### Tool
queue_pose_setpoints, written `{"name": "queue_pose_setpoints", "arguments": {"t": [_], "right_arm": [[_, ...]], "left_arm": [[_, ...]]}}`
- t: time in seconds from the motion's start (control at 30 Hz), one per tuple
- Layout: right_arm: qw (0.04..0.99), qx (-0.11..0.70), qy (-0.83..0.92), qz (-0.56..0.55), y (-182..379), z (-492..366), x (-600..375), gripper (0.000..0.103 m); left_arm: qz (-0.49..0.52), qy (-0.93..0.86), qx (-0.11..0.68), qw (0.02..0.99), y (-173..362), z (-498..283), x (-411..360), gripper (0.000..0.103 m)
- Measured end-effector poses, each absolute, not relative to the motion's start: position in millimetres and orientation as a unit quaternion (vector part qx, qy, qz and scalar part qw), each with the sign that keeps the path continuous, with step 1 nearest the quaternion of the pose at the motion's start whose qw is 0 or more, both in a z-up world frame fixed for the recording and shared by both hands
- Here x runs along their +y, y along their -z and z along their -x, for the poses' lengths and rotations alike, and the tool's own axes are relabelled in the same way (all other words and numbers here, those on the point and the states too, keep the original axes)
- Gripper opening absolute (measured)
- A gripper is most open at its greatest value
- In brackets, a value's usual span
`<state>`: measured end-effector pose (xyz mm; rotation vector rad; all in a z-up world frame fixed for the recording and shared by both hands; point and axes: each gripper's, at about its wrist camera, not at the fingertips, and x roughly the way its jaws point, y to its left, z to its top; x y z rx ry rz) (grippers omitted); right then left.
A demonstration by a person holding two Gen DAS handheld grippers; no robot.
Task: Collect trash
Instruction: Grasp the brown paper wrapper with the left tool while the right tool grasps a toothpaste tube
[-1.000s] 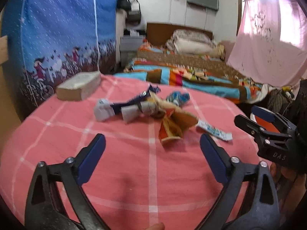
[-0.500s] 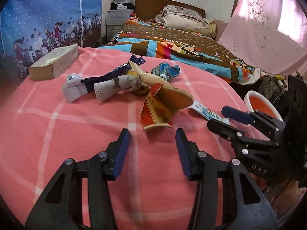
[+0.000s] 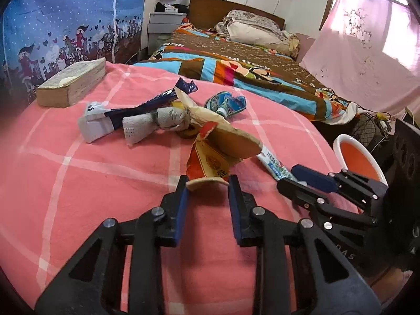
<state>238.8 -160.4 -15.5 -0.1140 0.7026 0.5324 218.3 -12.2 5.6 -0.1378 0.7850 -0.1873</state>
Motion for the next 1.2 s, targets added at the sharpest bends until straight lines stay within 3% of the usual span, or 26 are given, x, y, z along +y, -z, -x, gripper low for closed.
{"name": "queue_pose_setpoints", "arguments": {"t": [0.33,1.2], "right_arm": [[0.913,0.319,-0.254,0.026,10,-228,-171,0.022],[0.984,0.059,-0.164,-0.042,-57,-158,-250,0.021]], "left_arm": [[0.06,0.094,0.319,0.941,-21,-195,-13,0.032],[-0.01,0.126,0.121,0.985,-76,-148,-80,0.032]]}}
